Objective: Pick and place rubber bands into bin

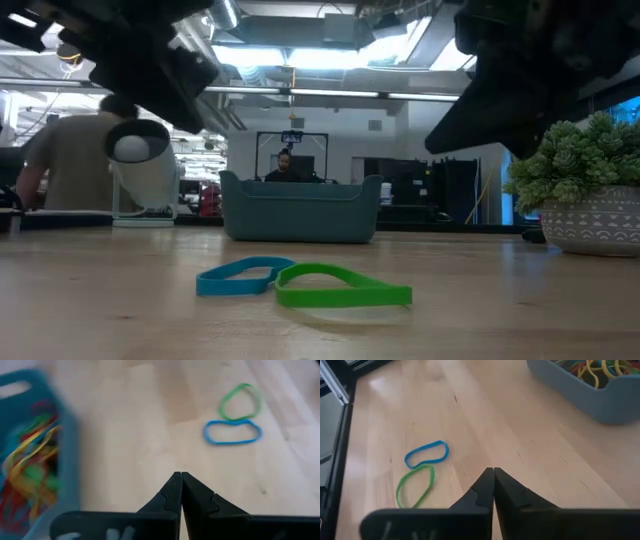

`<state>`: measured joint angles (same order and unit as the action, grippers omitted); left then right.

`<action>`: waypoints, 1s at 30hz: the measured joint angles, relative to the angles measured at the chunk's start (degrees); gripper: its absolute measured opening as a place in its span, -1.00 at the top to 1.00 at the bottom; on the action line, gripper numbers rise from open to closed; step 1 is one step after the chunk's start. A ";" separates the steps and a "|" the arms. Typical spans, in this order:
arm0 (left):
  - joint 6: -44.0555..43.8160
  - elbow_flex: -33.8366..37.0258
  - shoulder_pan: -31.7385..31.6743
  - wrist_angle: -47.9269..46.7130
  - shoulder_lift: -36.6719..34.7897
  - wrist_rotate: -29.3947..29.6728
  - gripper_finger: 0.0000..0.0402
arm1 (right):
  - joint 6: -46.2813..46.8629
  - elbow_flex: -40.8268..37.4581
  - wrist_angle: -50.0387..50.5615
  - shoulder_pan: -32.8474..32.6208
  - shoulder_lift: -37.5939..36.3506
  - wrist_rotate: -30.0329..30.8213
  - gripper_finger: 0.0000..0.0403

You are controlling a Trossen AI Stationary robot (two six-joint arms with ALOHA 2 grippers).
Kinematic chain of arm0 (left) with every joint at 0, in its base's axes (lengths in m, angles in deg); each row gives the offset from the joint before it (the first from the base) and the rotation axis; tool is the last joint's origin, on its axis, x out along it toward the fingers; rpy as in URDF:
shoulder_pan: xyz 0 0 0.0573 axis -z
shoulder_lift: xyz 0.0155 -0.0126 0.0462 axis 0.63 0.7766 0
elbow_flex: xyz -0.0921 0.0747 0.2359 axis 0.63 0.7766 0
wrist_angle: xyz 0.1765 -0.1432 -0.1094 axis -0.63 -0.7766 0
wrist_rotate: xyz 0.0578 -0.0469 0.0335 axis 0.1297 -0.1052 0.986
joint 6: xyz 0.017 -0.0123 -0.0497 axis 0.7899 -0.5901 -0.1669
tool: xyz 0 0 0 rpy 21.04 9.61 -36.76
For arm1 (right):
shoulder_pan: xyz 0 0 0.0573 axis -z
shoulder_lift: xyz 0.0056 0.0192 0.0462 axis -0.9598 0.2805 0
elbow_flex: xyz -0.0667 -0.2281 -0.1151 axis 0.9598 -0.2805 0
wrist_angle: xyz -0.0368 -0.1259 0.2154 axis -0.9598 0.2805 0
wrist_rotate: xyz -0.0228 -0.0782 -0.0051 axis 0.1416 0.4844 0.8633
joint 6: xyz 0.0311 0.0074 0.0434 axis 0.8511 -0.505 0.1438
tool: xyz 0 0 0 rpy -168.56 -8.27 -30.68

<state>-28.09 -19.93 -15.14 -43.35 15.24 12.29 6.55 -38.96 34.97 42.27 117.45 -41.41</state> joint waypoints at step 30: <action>9.01 -24.17 -2.96 -3.97 29.29 -14.01 0.40 | -2.71 0.04 -0.42 0.00 0.00 -0.13 0.92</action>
<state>-19.08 -44.10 -18.10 -47.32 44.52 -1.72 3.84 -38.91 34.56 42.27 117.45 -41.54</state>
